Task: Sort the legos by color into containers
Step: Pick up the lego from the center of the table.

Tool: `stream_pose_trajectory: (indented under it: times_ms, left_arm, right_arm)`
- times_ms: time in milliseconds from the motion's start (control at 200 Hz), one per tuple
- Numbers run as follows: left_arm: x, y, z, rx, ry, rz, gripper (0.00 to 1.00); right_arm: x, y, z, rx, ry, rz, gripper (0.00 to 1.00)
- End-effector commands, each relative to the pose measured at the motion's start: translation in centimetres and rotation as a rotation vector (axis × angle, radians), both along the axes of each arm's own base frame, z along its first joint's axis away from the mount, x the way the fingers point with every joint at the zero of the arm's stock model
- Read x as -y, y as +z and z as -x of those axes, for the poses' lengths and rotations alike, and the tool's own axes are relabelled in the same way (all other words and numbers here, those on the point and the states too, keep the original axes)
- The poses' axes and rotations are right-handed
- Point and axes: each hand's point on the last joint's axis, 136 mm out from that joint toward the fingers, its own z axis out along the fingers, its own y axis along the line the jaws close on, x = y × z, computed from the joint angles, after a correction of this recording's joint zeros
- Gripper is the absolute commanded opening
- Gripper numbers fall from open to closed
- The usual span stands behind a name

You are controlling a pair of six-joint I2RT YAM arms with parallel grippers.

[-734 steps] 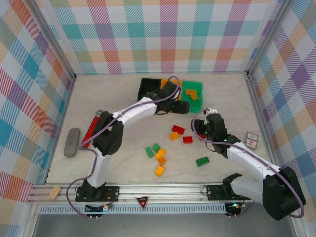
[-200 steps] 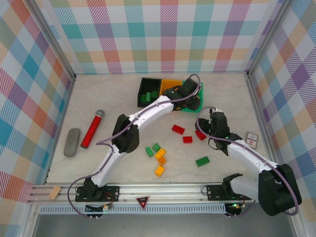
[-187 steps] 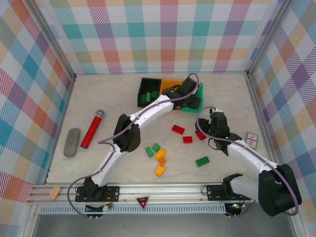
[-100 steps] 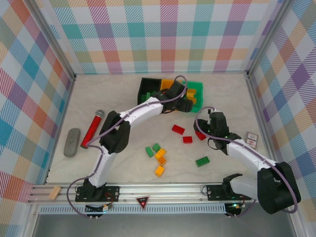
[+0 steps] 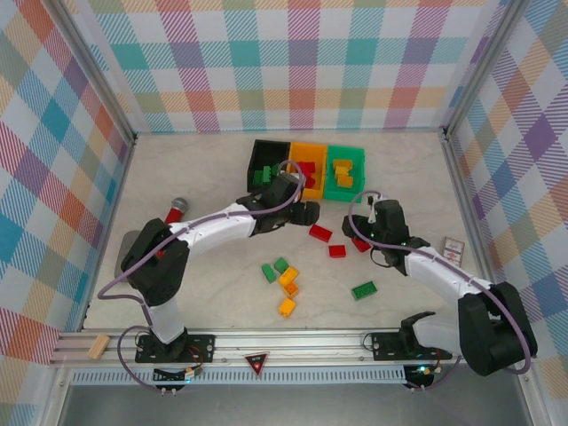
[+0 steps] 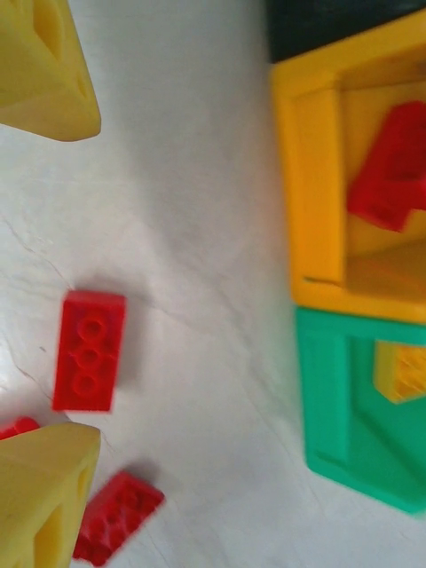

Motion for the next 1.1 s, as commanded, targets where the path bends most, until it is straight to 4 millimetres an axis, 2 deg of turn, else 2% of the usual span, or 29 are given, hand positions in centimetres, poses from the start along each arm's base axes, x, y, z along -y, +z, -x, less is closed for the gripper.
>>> stream_pose_trajectory:
  times_ms: [0,120,355,610,820,940,1095]
  left_arm:
    - [-0.4,0.1,0.7,-0.008,0.023,0.033,0.83]
    - [-1.4,-0.8,1.3,-0.014,0.027,0.014,0.82]
    - [-4.2,-1.4,2.4,-0.01,0.055,-0.033,0.82]
    - [-7.6,-1.4,3.0,0.021,0.119,-0.082,0.82]
    - [-12.1,-2.3,2.0,0.021,0.236,-0.131,0.81]
    - [-13.5,-2.5,1.7,-0.01,0.254,-0.06,0.81]
    - [-15.8,-2.1,1.5,-0.001,0.285,-0.071,0.81]
  right_arm:
    - [-2.0,0.8,-0.5,0.025,0.088,0.009,0.65]
    - [-3.8,-0.3,-0.5,-0.015,0.162,0.083,0.66]
    - [-7.6,-3.1,-0.9,-0.13,0.312,0.104,0.66]
    - [-9.3,-5.0,-1.2,-0.201,0.376,0.133,0.65]
    - [-10.7,-7.0,-0.6,-0.255,0.43,0.204,0.64]
    - [-10.8,-7.6,-0.7,-0.252,0.428,0.261,0.58]
    - [-10.8,-8.3,-0.7,-0.269,0.423,0.262,0.37]
